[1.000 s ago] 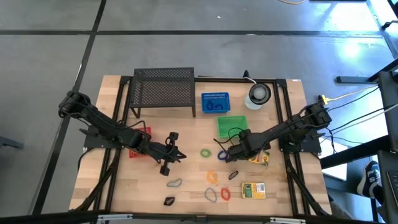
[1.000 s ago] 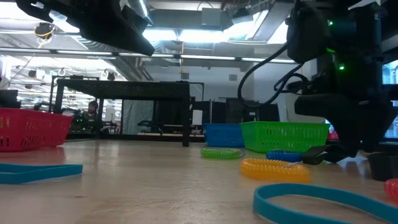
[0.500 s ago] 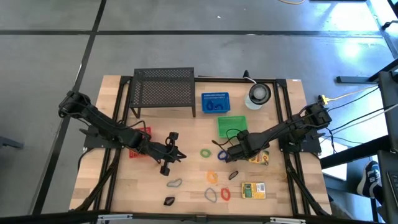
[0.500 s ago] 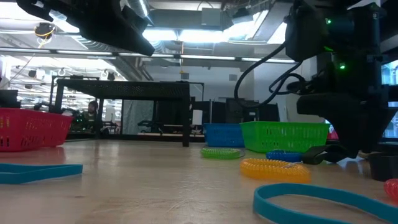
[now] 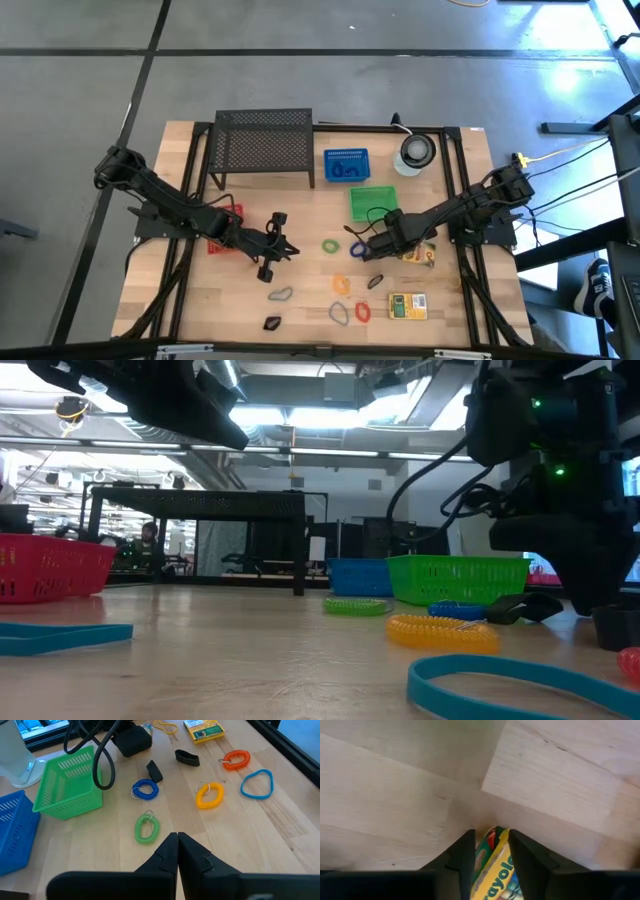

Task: Pick & Place Office Desk Supplies
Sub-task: Put the crayon box into the green basket

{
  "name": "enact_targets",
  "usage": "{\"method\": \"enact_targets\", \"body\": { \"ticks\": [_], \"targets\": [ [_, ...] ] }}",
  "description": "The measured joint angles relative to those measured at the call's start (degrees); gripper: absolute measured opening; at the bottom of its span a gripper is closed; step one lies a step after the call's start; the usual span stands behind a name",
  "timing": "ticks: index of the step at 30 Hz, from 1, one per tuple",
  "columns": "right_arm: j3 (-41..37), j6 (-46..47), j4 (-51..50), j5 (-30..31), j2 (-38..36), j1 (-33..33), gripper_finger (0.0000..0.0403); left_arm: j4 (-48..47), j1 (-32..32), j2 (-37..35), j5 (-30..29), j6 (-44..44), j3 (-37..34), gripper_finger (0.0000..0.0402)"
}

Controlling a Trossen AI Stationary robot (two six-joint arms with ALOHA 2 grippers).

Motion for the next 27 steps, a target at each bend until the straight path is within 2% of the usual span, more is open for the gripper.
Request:
{"method": "enact_targets", "body": {
  "ticks": [12,19,27],
  "targets": [
    [-0.76,-0.32,-0.22,-0.20,0.04,0.01,0.0008,-0.52,0.02,0.00,-0.01,0.00,0.00,0.0001],
    [0.49,-4.78,-1.89,-0.41,0.35,0.02,0.0005,-1.64,0.02,0.00,-0.01,0.00,0.00,0.0006],
    [8.09,-10.74,-8.75,1.42,0.35,0.89,0.0002,-1.68,0.02,0.00,-0.05,0.00,0.00,0.0001]
  ]
}}
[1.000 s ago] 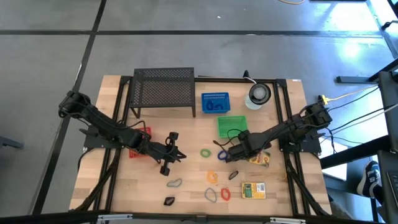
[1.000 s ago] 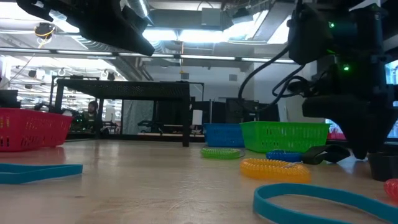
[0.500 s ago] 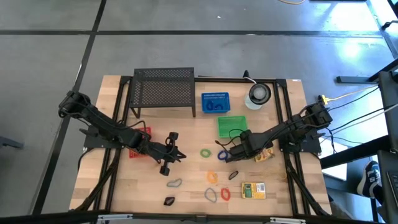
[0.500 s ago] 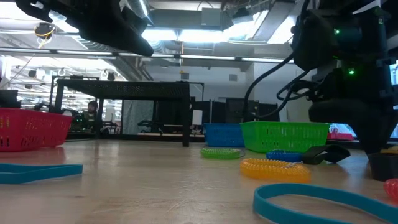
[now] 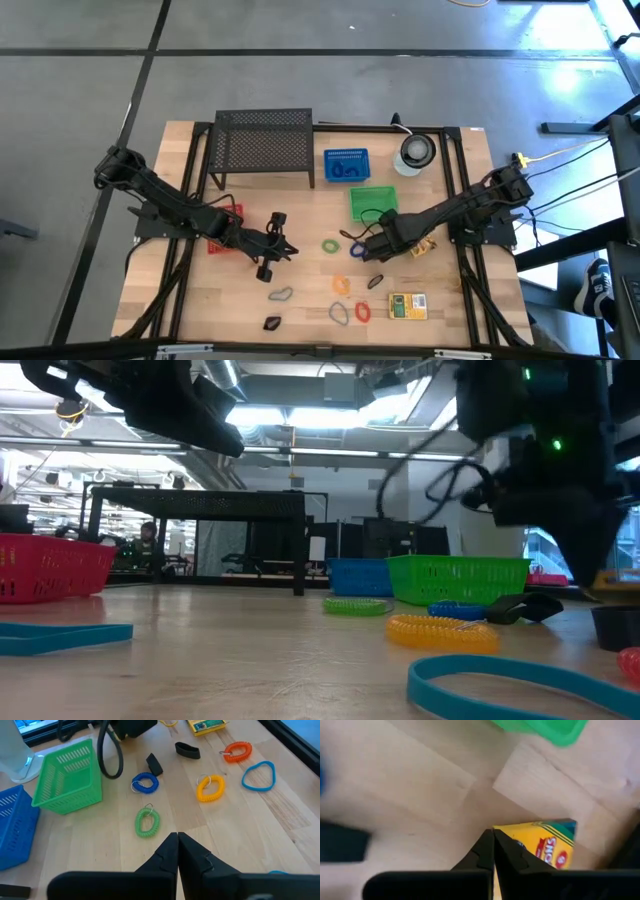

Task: Pick & Place Office Desk Supplies
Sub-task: Put the crayon box into the green basket

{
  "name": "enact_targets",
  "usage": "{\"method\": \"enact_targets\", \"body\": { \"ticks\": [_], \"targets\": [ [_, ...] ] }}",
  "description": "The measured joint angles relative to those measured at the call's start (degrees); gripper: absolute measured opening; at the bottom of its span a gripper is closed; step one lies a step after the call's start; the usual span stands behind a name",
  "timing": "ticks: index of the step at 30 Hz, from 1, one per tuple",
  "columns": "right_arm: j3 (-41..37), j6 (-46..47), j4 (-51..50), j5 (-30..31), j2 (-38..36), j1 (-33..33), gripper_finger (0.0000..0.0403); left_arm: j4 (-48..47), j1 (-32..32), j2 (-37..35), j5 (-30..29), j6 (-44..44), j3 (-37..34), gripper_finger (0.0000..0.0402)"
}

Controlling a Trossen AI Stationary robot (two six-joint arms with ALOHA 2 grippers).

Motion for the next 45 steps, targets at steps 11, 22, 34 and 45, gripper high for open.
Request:
{"method": "enact_targets", "body": {
  "ticks": [11,22,34,45],
  "targets": [
    [13.79,4.36,-15.91,4.53,-0.09,5.77,0.0001,0.00,0.00,0.00,-0.02,0.00,0.00,0.0001],
    [28.14,6.87,-24.66,22.89,-0.11,12.45,0.0000,-0.01,0.00,0.00,-0.02,0.00,0.00,0.0001],
    [31.59,2.23,-23.69,47.30,-0.17,16.77,0.0003,0.00,0.00,0.00,-0.02,0.02,0.00,0.0001],
    [31.59,-0.06,-22.51,51.64,-0.17,14.82,0.0004,0.00,0.00,0.00,-1.16,0.04,0.00,0.0002]
  ]
}}
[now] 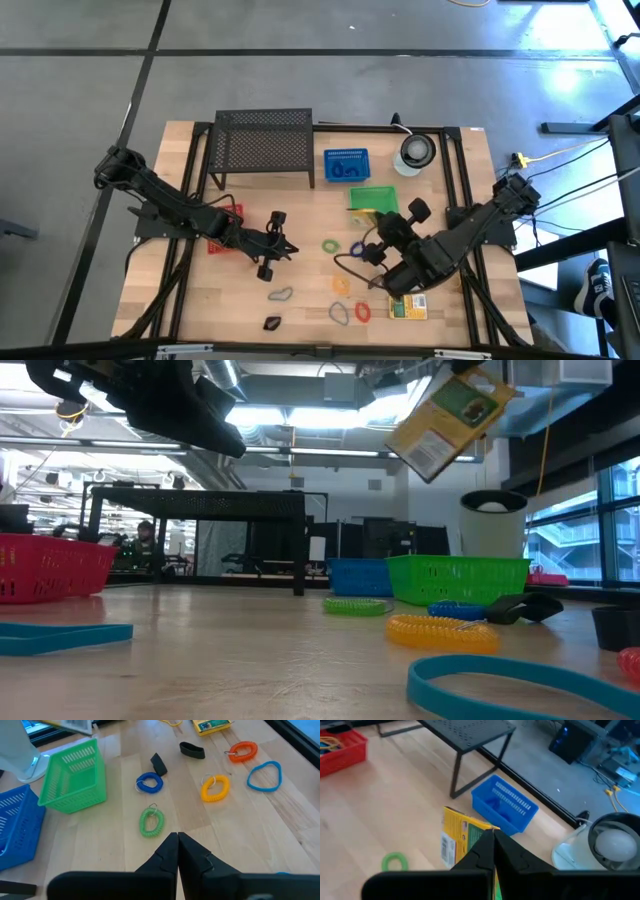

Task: Pick & Place Office Desk Supplies
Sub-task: Put the crayon box into the green basket

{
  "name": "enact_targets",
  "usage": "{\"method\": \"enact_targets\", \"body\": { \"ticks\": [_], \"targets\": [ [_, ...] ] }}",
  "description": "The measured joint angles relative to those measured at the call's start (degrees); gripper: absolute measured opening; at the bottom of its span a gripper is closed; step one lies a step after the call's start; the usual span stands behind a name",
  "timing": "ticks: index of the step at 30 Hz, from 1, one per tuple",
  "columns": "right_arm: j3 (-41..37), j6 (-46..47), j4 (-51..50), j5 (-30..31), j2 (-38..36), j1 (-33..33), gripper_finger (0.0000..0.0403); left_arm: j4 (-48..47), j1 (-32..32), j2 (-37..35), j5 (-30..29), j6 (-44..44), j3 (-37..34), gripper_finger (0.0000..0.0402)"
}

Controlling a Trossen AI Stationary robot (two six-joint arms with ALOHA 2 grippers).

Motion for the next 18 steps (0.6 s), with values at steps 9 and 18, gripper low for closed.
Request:
{"method": "enact_targets", "body": {
  "ticks": [9,18],
  "targets": [
    [0.00,-1.17,-0.72,-5.70,0.00,-8.78,0.0005,0.02,0.00,0.00,-0.04,0.00,0.00,0.0001],
    [-6.70,0.10,-0.28,-10.22,-0.04,-16.39,0.0005,0.02,0.00,0.00,-0.04,0.00,0.00,0.0001]
  ]
}}
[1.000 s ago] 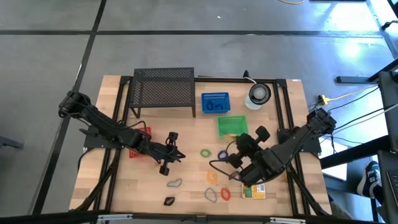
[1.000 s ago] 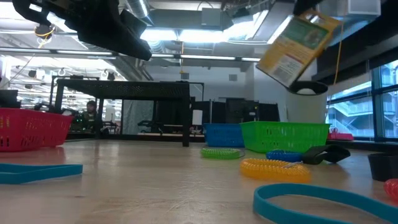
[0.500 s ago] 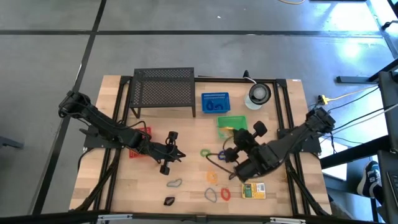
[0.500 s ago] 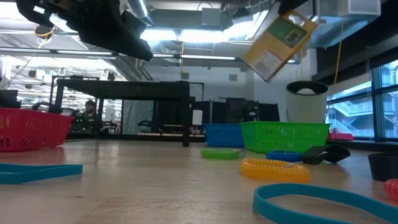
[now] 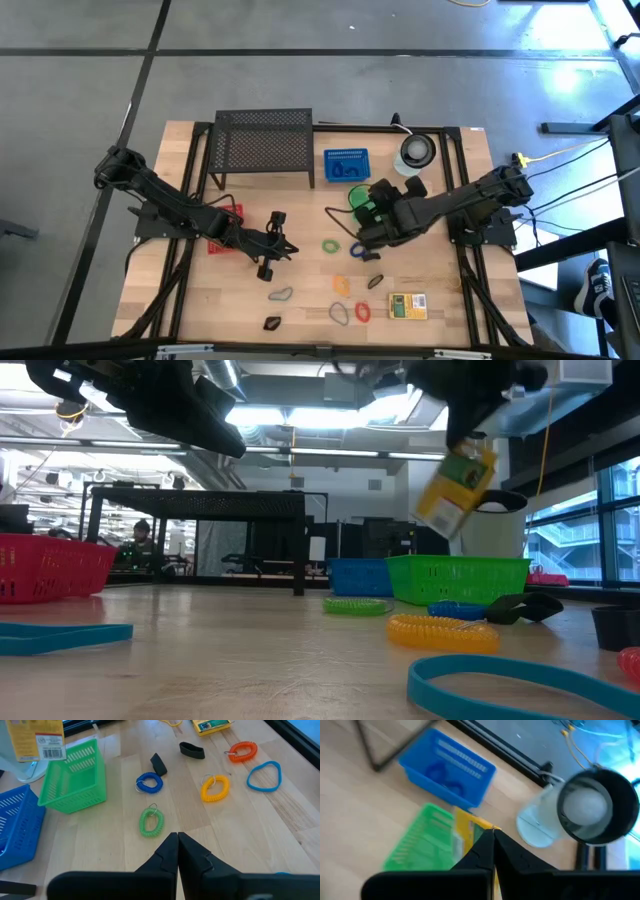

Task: Pick & Place Office Desk Supplies
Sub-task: Put the crayon box into the green basket

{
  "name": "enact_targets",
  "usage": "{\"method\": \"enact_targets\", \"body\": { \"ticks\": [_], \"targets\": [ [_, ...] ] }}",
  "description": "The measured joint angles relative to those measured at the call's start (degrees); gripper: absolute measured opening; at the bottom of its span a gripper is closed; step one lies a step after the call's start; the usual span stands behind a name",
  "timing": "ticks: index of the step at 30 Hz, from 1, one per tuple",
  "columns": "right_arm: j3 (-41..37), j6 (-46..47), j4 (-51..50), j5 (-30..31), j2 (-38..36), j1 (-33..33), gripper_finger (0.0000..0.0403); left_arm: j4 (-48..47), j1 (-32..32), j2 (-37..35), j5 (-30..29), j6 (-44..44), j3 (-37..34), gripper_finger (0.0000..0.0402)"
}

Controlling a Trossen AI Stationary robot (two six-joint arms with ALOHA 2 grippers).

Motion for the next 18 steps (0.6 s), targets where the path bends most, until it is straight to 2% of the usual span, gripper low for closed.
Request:
{"method": "enact_targets", "body": {
  "ticks": [10,18],
  "targets": [
    [-11.06,2.90,7.21,-5.91,0.00,-4.26,0.0005,0.00,0.00,0.00,0.02,0.00,0.00,0.0002],
    [-14.05,2.74,12.94,-6.41,0.00,-4.74,0.0005,0.00,0.00,0.00,0.00,0.02,0.00,0.0004]
  ]
}}
